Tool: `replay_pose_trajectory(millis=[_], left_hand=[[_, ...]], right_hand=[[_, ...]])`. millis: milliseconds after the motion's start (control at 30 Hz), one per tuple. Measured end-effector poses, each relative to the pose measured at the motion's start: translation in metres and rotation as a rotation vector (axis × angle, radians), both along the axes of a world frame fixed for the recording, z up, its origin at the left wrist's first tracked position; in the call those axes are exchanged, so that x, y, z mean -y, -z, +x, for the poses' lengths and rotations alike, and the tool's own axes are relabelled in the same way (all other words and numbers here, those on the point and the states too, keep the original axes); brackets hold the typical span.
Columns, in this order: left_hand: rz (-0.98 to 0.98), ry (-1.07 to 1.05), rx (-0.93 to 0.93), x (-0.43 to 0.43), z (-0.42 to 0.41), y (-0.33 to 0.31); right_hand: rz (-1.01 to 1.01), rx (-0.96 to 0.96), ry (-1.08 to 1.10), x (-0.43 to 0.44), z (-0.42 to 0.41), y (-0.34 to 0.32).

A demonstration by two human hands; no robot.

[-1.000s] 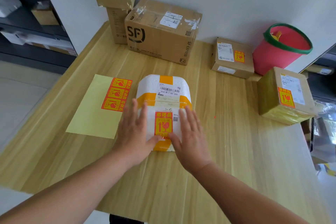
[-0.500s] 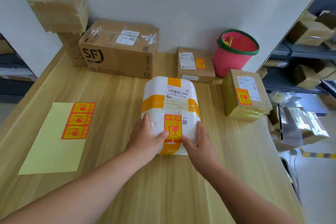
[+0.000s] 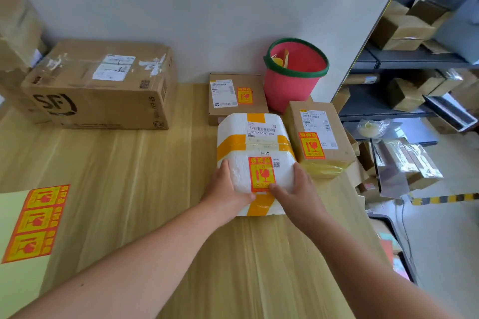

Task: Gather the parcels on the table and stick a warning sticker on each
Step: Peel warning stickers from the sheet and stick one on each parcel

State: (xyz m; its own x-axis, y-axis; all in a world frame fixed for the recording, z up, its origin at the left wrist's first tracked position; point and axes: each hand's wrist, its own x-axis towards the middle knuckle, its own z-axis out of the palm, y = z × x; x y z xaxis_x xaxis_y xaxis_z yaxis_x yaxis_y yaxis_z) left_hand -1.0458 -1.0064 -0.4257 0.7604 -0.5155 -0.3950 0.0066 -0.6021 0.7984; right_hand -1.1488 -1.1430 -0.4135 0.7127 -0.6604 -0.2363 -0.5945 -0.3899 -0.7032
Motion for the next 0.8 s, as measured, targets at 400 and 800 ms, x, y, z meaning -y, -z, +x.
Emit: replay_pose_trajectory(millis=[400,800], left_hand=[[0.095,0.04,0.108,0.017,0.018,0.012],[0.329,0.078,0.279,-0.026,0.031,-0.027]], right_hand=[[-0.13,-0.049,0.01,0.008,0.017,0.007],[-0.345,-0.08,-0.145,-0.026,0.041,-0.027]])
